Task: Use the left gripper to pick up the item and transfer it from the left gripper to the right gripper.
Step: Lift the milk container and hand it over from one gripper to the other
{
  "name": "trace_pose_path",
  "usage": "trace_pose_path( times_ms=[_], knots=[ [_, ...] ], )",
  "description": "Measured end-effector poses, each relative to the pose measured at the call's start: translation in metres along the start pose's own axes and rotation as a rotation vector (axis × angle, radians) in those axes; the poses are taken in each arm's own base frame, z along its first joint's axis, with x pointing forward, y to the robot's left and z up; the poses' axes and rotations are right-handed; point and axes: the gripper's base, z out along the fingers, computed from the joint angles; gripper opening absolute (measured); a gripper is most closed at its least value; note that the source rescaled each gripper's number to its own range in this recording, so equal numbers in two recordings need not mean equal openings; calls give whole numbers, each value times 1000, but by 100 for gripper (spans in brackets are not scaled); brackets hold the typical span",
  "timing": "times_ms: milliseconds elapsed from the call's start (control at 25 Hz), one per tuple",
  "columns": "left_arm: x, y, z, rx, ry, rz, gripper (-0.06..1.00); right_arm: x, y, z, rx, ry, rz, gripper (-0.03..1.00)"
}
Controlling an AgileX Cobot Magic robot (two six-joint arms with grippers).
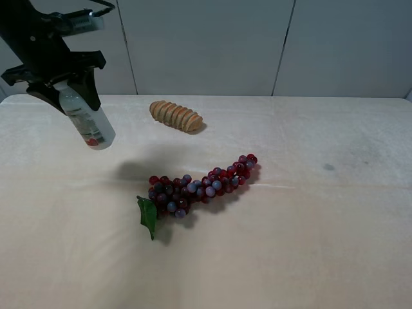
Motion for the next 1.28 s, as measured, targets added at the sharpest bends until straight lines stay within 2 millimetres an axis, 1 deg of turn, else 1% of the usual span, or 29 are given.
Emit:
trace_pose_path(
  times_ms=[40, 240, 360, 520, 680, 880, 1040, 1280],
  knots=[
    [1, -7, 1, 5, -3, 18, 2, 0, 0, 0, 0, 0, 0, 100],
    [7, -56, 11, 68, -29, 110, 2, 0, 0, 0, 0, 0, 2, 100],
    [11, -82, 22, 154, -27, 108, 2, 0, 0, 0, 0, 0, 3, 100],
    [16, -108, 40, 294, 12, 87, 2, 0, 0, 0, 0, 0, 3, 100],
    [16, -122, 55, 450, 43, 62, 2, 0, 0, 0, 0, 0, 3, 100],
    [13, -135, 65, 619, 51, 38, 2, 0, 0, 0, 0, 1, 3, 100],
    [14, -139, 70, 679, 62, 71, 2, 0, 0, 0, 0, 1, 3, 100],
    [25, -148, 71, 716, 102, 222, 2, 0, 0, 0, 0, 1, 3, 100]
  ],
)
